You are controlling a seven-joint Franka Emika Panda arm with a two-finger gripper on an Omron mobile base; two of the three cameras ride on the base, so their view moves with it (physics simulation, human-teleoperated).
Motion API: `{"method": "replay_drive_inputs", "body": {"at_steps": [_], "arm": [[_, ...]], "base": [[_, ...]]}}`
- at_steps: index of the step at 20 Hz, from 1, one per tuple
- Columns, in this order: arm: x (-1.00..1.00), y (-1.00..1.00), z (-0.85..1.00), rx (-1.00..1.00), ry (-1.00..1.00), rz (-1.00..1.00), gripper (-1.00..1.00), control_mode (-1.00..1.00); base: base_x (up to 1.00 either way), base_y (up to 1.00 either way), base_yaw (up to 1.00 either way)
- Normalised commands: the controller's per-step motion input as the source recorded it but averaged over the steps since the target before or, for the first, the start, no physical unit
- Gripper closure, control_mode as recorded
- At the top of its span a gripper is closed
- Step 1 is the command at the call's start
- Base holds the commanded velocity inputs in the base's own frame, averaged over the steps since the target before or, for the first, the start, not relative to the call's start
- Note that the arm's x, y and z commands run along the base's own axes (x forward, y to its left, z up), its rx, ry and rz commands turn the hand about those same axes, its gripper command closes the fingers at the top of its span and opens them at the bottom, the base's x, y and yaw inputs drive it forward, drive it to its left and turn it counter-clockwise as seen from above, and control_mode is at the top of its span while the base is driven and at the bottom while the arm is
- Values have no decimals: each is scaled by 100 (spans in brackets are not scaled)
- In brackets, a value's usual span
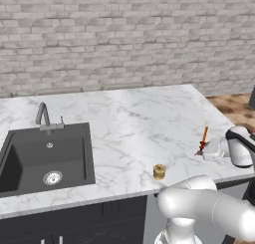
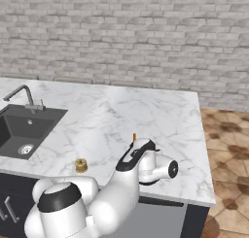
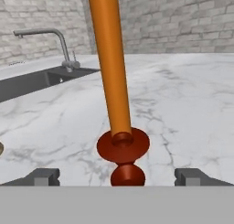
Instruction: Pick the candle and candle from the dining table and place them in the open cabinet. Close the cabinet after placing the objects.
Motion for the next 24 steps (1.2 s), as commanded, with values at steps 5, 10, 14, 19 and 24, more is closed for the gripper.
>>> {"method": "replay_drive_inputs", "body": {"at_steps": [5,10,14,19,24], "arm": [[1,0,0,0,-1,-4,-100,-100],[7,0,0,0,0,-5,-100,-100],[11,-1,0,0,0,-6,-100,-100],[8,-5,0,0,0,-5,-100,-100],[6,-12,0,0,0,-4,-100,-100]], "base": [[0,0,0],[0,0,0],[0,0,0],[0,0,0],[0,0,0]]}}
